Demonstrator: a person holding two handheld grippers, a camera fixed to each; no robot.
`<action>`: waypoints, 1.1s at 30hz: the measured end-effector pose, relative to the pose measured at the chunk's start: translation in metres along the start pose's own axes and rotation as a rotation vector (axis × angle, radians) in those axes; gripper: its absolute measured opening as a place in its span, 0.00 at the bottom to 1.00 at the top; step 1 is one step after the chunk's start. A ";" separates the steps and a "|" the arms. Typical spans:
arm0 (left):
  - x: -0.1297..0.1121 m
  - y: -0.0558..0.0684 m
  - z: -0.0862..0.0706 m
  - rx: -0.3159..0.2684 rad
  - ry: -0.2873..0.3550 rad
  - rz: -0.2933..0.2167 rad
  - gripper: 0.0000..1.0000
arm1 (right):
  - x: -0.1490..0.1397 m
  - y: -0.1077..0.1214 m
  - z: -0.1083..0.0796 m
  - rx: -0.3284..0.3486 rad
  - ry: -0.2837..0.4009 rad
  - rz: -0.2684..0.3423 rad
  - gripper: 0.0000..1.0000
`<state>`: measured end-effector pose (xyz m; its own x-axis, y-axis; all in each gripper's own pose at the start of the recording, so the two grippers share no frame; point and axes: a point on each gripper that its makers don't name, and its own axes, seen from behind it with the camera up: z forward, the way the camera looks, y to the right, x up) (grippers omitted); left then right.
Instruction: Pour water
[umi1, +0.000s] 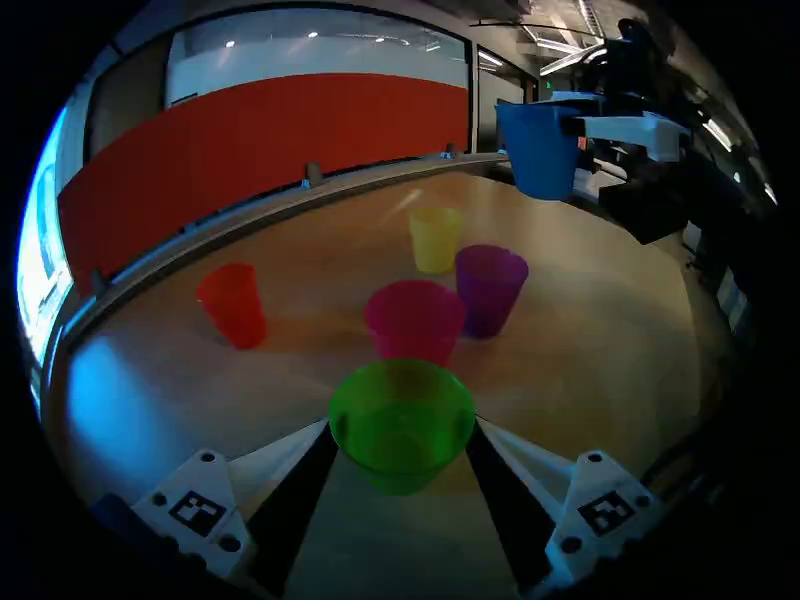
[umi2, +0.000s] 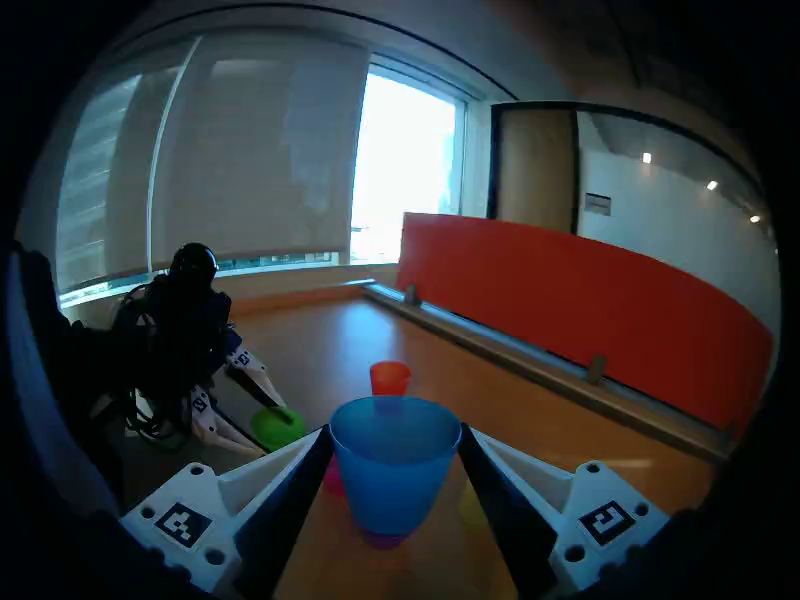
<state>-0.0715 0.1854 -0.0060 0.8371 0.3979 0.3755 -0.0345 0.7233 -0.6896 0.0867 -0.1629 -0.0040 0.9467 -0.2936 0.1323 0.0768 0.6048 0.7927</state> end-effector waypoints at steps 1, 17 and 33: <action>-0.001 0.000 0.000 -0.001 -0.001 -0.001 0.86 | 0.000 0.000 0.000 0.000 -0.001 0.000 0.93; -0.009 0.003 -0.001 -0.019 -0.001 -0.007 0.86 | -0.006 -0.003 0.003 0.002 -0.013 0.002 0.93; -0.021 0.006 -0.001 -0.034 -0.032 -0.024 1.00 | -0.017 0.000 0.001 -0.009 -0.032 0.009 0.93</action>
<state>-0.0881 0.1811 -0.0191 0.8196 0.3985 0.4117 0.0049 0.7136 -0.7005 0.0708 -0.1588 -0.0057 0.9369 -0.3116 0.1587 0.0710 0.6138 0.7863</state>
